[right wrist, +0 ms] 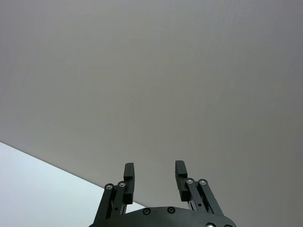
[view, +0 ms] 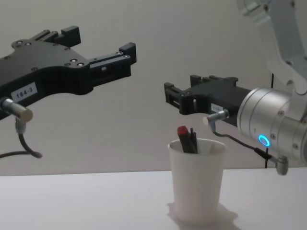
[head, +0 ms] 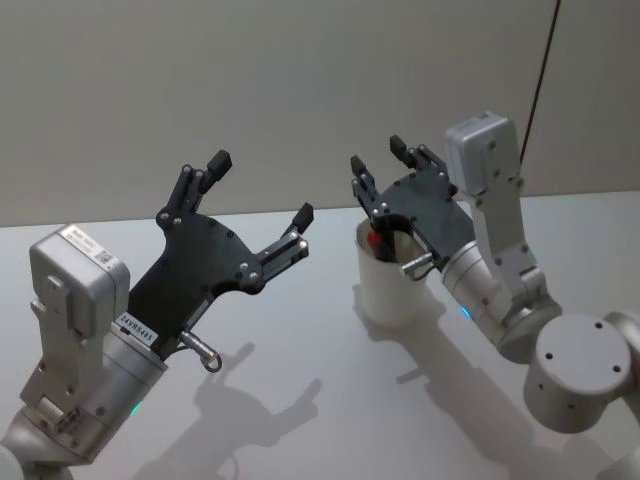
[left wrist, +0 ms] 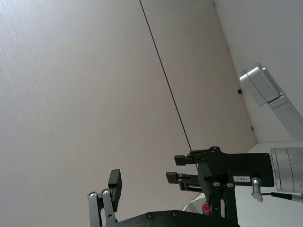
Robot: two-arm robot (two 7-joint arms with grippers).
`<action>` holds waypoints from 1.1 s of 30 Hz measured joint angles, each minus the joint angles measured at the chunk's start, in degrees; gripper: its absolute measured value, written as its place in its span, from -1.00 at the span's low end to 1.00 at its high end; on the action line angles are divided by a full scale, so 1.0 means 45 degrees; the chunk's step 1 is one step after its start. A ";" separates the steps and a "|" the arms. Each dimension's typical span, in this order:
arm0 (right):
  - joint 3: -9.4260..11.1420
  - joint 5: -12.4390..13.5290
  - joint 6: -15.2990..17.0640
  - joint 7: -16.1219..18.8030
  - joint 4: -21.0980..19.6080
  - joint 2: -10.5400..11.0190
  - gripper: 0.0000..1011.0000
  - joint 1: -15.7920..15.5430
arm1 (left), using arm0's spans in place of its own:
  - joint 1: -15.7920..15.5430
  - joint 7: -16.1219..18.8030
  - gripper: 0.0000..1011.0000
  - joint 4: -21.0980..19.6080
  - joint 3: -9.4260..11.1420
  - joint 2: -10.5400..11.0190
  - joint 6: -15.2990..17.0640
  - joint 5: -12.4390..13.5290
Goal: Place the pen into the pen holder.
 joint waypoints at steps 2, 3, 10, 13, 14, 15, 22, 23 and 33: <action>-0.0004 0.0005 0.0010 0.0008 -0.0013 0.0002 0.14 -0.0010 | 0.0000 0.0000 0.98 0.0001 0.0000 0.0000 0.0000 0.0000; -0.0005 0.0006 0.0013 0.0010 -0.0015 0.0003 0.18 -0.0012 | 0.0000 0.0000 0.98 0.0000 0.0000 0.0000 0.0000 0.0000; -0.0012 0.0017 0.0038 0.0023 -0.0032 0.0011 0.60 -0.0036 | 0.0000 0.0000 0.98 0.0000 0.0000 0.0000 0.0000 0.0001; -0.0012 0.0020 0.0042 0.0030 -0.0038 0.0013 0.75 -0.0039 | 0.0000 0.0000 0.98 0.0000 0.0000 0.0000 0.0000 0.0000; -0.0011 0.0020 0.0043 0.0034 -0.0056 0.0017 0.79 -0.0044 | 0.0000 0.0000 0.98 0.0000 0.0000 0.0000 0.0000 0.0000; -0.0007 0.0021 0.0042 0.0035 -0.0072 0.0022 0.89 -0.0047 | 0.0000 0.0000 0.98 0.0000 0.0000 0.0000 0.0000 0.0000; 0.0213 0.0094 -0.0037 -0.0025 -0.0590 0.0279 0.98 -0.0161 | 0.0000 0.0000 0.98 0.0000 0.0000 0.0000 -0.0001 0.0001; 0.0301 0.0145 -0.0080 -0.0099 -0.0771 0.0398 0.98 -0.0211 | 0.0000 0.0000 0.98 0.0000 0.0000 0.0000 0.0000 0.0000; 0.1183 0.0720 -0.0250 -0.0965 -0.2216 0.1549 0.98 -0.0869 | 0.0000 0.0001 0.98 0.0000 0.0000 0.0000 0.0000 0.0000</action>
